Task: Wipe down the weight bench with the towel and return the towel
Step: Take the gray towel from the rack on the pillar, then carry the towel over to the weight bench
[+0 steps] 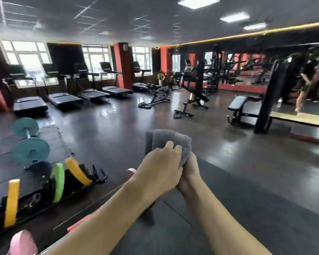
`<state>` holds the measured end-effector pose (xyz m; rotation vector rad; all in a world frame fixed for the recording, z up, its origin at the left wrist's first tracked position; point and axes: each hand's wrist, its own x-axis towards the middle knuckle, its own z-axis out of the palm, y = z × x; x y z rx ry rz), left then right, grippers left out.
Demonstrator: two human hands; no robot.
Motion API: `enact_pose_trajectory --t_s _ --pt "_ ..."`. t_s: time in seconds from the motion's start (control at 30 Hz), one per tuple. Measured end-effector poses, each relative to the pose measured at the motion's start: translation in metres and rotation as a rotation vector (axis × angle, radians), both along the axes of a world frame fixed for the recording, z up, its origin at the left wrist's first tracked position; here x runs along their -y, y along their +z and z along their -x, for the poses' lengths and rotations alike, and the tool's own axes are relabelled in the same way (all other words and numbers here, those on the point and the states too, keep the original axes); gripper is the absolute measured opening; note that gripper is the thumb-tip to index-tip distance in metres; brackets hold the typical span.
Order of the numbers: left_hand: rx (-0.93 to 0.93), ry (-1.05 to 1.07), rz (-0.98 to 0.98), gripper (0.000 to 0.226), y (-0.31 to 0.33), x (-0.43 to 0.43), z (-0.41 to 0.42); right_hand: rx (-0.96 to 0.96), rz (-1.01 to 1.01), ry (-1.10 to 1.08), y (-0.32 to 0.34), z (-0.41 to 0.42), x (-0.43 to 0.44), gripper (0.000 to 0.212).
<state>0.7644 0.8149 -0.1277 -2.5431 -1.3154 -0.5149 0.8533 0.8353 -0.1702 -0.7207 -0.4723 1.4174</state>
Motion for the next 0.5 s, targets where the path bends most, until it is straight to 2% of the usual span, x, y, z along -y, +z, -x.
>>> enact_pose_trajectory --t_s 0.07,0.13,0.17,0.23,0.27,0.3,0.33,0.37,0.4,0.43,0.5 --pt "0.106 -0.168 0.163 0.038 0.002 -0.023 -0.043 -0.055 0.003 -0.116 0.005 -0.063 -0.012 0.036" --pt "0.411 -0.293 0.416 0.048 0.001 -0.053 -0.085 -0.082 -0.032 -0.188 0.015 -0.13 -0.017 0.052" --pt "0.552 -0.311 0.44 0.048 -0.002 -0.069 -0.108 -0.083 -0.066 -0.226 0.014 -0.159 -0.018 0.057" --pt "0.69 -0.272 0.365 0.033 -0.01 -0.106 -0.157 -0.02 -0.098 -0.346 0.011 -0.212 -0.025 0.06" --pt "0.72 -0.24 0.432 0.037 -0.015 -0.124 -0.181 0.004 -0.097 -0.384 0.01 -0.239 -0.027 0.061" --pt "0.735 -0.237 0.635 0.056 -0.018 -0.139 -0.207 0.014 -0.107 -0.395 0.009 -0.265 -0.031 0.062" --pt "0.77 -0.3 0.914 0.076 -0.024 -0.155 -0.232 0.048 -0.109 -0.394 0.006 -0.29 -0.037 0.066" --pt "0.788 -0.384 1.21 0.085 -0.029 -0.17 -0.259 0.105 -0.119 -0.39 0.007 -0.311 -0.041 0.071" --pt "0.775 -0.499 1.422 0.078 -0.035 -0.183 -0.286 0.17 -0.129 -0.383 0.007 -0.332 -0.045 0.07" --pt "0.748 -0.594 1.513 0.066 -0.038 -0.194 -0.311 0.237 -0.135 -0.404 0.007 -0.353 -0.049 0.061" --pt "0.692 -0.679 1.436 0.053 -0.044 -0.211 -0.366 0.389 -0.133 -0.525 0.013 -0.4 -0.06 0.037"
